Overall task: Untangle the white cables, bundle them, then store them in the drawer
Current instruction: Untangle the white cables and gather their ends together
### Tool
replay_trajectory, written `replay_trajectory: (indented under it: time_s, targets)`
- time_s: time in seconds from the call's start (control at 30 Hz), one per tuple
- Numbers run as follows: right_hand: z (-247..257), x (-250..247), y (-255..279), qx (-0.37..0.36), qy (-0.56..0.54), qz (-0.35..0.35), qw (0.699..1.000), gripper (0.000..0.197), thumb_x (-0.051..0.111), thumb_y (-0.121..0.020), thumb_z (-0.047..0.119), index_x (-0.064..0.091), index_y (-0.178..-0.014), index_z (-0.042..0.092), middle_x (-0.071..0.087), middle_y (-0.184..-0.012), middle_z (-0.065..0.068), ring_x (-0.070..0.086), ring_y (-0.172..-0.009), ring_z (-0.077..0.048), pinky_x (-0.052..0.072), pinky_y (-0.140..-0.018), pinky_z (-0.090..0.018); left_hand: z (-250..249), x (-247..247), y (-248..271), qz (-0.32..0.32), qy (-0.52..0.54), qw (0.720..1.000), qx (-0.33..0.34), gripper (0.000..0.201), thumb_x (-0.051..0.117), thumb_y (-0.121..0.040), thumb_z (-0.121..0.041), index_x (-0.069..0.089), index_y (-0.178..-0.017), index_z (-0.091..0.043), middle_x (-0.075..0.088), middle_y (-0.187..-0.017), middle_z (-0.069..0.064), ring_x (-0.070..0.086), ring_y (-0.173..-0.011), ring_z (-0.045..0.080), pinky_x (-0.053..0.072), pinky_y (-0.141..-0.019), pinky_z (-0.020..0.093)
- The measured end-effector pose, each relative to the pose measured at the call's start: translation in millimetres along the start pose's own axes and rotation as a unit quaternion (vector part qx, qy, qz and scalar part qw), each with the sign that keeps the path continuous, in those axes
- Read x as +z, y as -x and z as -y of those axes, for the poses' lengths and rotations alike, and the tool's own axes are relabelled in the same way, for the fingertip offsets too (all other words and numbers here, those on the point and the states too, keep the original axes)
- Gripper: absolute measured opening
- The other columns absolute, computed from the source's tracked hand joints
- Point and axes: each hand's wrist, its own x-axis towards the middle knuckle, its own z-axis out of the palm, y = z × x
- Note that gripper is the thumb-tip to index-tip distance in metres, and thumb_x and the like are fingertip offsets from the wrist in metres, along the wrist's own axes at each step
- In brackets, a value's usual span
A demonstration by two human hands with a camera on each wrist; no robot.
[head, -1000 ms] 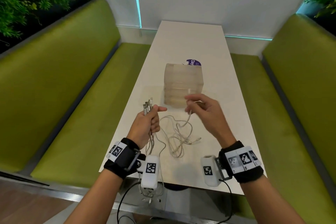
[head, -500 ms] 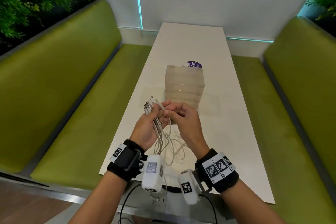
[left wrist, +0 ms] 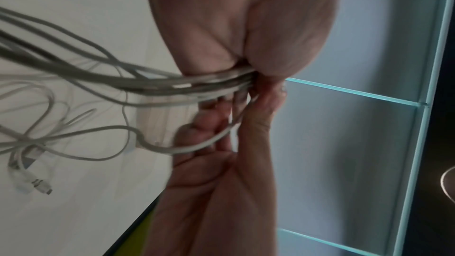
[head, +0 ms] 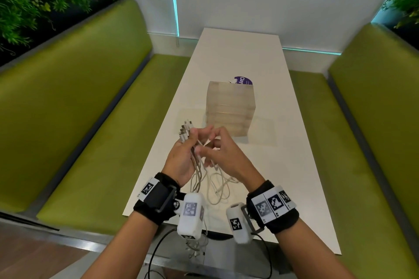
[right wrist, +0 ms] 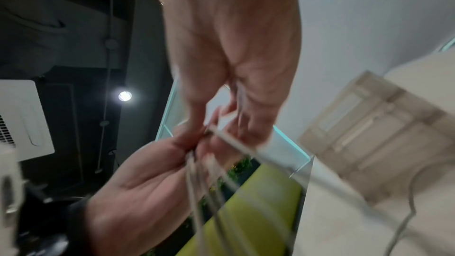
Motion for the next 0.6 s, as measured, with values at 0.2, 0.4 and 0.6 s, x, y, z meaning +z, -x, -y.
replay_trajectory:
  time_s: [0.2, 0.4, 0.6]
  targets:
    - [-40, -26, -10, 0.084, 0.356, 0.166, 0.916, 0.021, 0.057, -0.092, 0.037, 0.062, -0.087, 0.017, 0.065, -0.074, 0.006, 0.058, -0.074, -0.011, 0.040, -0.066, -0.023, -25, -5, 0, -0.041, 0.116, 0.990, 0.062, 0.037, 0.033, -0.100, -0.033, 0.049, -0.076, -0.010, 0.064, -0.065, 0.006, 0.071, -0.085, 0.025, 0.055, -0.089, 0.044]
    - [-51, -56, -9, 0.044, 0.161, 0.053, 0.984, 0.035, 0.043, -0.100, 0.029, 0.062, -0.076, 0.010, 0.056, -0.060, 0.001, 0.058, -0.065, -0.014, 0.044, -0.072, -0.029, -43, -29, 3, -0.094, 0.041, 0.989, 0.107, 0.032, 0.038, -0.099, -0.036, 0.047, -0.076, -0.015, 0.048, -0.060, -0.003, 0.030, -0.043, 0.006, 0.028, -0.041, 0.017]
    - [6, -25, -4, -0.021, -0.034, 0.009, 0.999, 0.038, 0.041, -0.101, 0.027, 0.057, -0.072, 0.009, 0.031, -0.047, 0.000, 0.042, -0.041, -0.015, 0.049, -0.054, -0.031, -10, -19, 10, -0.038, -0.186, 0.982, 0.008, 0.038, 0.041, -0.097, -0.039, 0.066, -0.096, -0.011, 0.058, -0.071, 0.002, 0.031, -0.044, 0.006, 0.023, -0.038, 0.015]
